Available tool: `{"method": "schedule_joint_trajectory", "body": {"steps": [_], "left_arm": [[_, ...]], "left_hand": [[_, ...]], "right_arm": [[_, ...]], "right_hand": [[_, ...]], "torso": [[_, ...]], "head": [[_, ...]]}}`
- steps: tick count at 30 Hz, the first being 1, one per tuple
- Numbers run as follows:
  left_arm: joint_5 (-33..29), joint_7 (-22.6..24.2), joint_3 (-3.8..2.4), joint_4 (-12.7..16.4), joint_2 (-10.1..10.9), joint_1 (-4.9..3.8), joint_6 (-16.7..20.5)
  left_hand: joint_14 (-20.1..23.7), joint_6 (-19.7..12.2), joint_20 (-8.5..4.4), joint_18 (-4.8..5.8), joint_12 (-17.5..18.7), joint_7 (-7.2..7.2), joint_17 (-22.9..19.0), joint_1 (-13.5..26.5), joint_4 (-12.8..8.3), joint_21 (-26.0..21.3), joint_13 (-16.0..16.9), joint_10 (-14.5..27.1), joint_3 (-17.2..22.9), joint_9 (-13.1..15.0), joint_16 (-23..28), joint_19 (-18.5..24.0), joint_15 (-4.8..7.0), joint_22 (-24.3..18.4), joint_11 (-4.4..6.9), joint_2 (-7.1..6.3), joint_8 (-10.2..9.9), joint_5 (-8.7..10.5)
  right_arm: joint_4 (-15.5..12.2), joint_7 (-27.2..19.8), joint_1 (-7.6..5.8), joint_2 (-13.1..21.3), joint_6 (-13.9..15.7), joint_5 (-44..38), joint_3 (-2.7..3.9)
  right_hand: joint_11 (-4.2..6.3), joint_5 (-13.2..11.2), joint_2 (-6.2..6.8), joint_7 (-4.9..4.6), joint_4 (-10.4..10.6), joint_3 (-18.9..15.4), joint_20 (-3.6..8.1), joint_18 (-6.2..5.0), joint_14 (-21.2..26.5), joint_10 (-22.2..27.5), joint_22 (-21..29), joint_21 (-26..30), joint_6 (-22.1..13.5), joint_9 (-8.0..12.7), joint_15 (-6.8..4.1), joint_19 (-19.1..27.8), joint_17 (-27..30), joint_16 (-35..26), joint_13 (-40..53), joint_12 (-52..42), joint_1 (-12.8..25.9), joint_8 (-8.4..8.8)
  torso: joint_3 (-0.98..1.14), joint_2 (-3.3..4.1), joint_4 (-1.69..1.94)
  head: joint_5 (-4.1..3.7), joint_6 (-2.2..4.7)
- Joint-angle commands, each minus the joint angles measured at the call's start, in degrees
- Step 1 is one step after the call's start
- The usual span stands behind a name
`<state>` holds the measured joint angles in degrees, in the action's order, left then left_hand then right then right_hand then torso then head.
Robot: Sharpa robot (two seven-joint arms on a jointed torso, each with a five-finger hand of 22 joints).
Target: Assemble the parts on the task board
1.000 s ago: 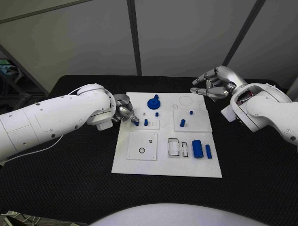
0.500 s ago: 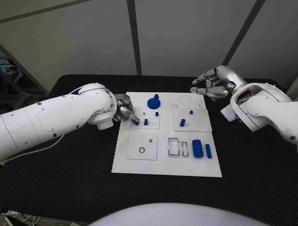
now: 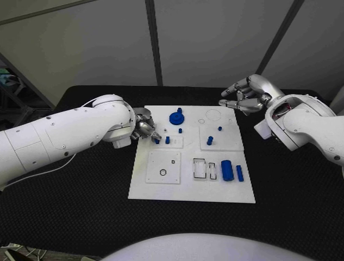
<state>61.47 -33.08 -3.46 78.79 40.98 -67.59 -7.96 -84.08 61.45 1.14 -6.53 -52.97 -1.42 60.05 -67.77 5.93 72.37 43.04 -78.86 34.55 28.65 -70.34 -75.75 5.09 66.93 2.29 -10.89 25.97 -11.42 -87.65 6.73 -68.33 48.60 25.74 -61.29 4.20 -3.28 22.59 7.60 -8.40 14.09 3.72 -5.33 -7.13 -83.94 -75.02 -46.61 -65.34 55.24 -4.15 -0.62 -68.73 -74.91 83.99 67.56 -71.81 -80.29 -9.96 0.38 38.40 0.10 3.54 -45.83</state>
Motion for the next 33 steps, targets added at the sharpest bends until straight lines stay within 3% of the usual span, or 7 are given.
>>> {"method": "schedule_joint_trajectory", "body": {"steps": [1, 11, 18, 23, 28, 33], "left_arm": [[0.24, -0.65, 0.18, -0.36, -0.25, 0.21, -2.11], [0.24, -0.98, 0.24, -1.04, -0.49, 0.21, -2.49], [0.24, -0.97, 0.25, -1.2, -0.41, 0.21, -1.84], [0.24, -0.74, 0.24, -1.01, -0.19, 0.21, -0.88], [0.19, 0.0, 0.19, -0.51, 0.41, 0.22, -0.12], [-0.59, 0.73, -0.08, 0.32, 1.22, 0.23, 0.59]], "left_hand": [[-0.25, 0.44, -0.13, 0.85, 0.11, 0.02, 0.07, 1.16, -6.64, 0.41, -0.21, -0.75, 6.62, 0.21, -0.22, -0.42, 0.52, 0.18, 0.41, -0.17, 0.39, -0.02], [-0.28, 1.71, -0.54, 0.99, 0.45, 0.81, 0.1, 4.39, -4.81, 0.6, -0.53, -1.45, 2.14, 0.35, -0.22, -0.82, 0.94, 0.74, 0.99, -0.41, -0.08, 0.2], [-0.29, 2.72, -0.59, 1.05, 0.49, 0.72, 0.13, 8.05, -1.64, 0.56, -0.55, -1.54, -2.61, 0.08, -0.22, -0.95, 0.9, 0.93, 0.91, -0.11, -0.84, 0.3], [-0.29, 3.4, -0.49, 1.03, 0.35, 0.51, 0.14, 11.88, 1.7, 0.37, -0.44, -1.57, -8.41, -0.08, -0.21, -0.92, 0.77, 0.88, 0.74, -0.49, -1.36, 0.38], [-0.28, 3.62, -0.49, 0.95, 0.45, 0.5, 0.15, 12.75, 3.5, 0.02, -0.52, -1.31, -14.67, -0.2, -0.2, -0.79, 0.78, 0.66, 0.68, -0.23, -2.09, 0.37], [-0.24, 2.13, -0.3, 0.72, 4.42, -0.12, 0.12, 11.44, 4.75, -0.97, -5.07, 1.07, -20.01, -0.58, -0.14, -0.22, 0.48, -0.25, 0.24, 0.61, -3.35, 0.28]], "right_arm": [[-0.15, -0.45, -0.08, 0.02, -0.16, 0.07, 0.04], [-0.18, -0.46, -0.09, 0.05, -0.12, 0.09, 0.04], [-0.18, -0.49, -0.09, 0.07, -0.06, 0.1, 0.04], [-0.14, -0.53, -0.09, 0.07, -0.02, 0.1, 0.04], [-0.07, -0.58, -0.08, 0.06, -0.05, 0.1, 0.04], [0.03, -0.65, -0.08, 0.02, -0.1, 0.1, 0.04]], "right_hand": [[-0.03, 0.19, -0.46, 0.15, 0.26, 0.03, 0.1, -0.97, -3.41, 0.45, 0.08, 0.2, -0.18, 0.08, -0.33, 0.32, -3.68, -0.22, -0.06, 0.25, -0.14, -0.28], [-0.03, 0.19, -0.44, 0.15, 0.29, 0.03, 0.1, -0.99, -3.4, 0.5, 0.2, 0.28, -0.2, 0.08, -0.33, 0.35, -3.64, -0.26, -0.15, 0.31, -0.14, -0.3], [-0.03, 0.19, -0.44, 0.15, 0.29, 0.03, 0.1, -0.99, -3.4, 0.5, 0.2, 0.28, -0.2, 0.08, -0.33, 0.35, -3.64, -0.26, -0.15, 0.31, -0.14, -0.3], [-0.03, 0.18, -0.42, 0.14, 0.32, 0.02, 0.11, -1.02, -3.38, 0.58, 0.36, 0.38, -0.23, 0.09, -0.33, 0.42, -3.55, -0.31, -0.27, 0.4, -0.12, -0.3], [-0.03, 0.18, -0.42, 0.14, 0.32, 0.02, 0.11, -1.02, -3.38, 0.58, 0.36, 0.38, -0.23, 0.09, -0.33, 0.42, -3.55, -0.31, -0.27, 0.4, -0.12, -0.3], [-0.04, 0.18, -0.39, 0.13, 0.35, 0.01, 0.11, -1.04, -3.36, 0.67, 0.48, 0.46, -0.28, 0.1, -0.33, 0.47, -3.44, -0.38, -0.39, 0.5, -0.1, -0.29]], "torso": [[0.03, -0.02, 0.06], [-0.03, -0.06, 0.11], [-0.05, -0.07, 0.12], [-0.07, -0.06, 0.1], [-0.08, -0.05, 0.1], [-0.11, -0.08, 0.15]], "head": [[-0.1, -0.08], [-0.29, -0.24], [-0.28, -0.13], [-0.26, -0.09], [-0.28, 0.0], [-0.38, 0.05]]}}
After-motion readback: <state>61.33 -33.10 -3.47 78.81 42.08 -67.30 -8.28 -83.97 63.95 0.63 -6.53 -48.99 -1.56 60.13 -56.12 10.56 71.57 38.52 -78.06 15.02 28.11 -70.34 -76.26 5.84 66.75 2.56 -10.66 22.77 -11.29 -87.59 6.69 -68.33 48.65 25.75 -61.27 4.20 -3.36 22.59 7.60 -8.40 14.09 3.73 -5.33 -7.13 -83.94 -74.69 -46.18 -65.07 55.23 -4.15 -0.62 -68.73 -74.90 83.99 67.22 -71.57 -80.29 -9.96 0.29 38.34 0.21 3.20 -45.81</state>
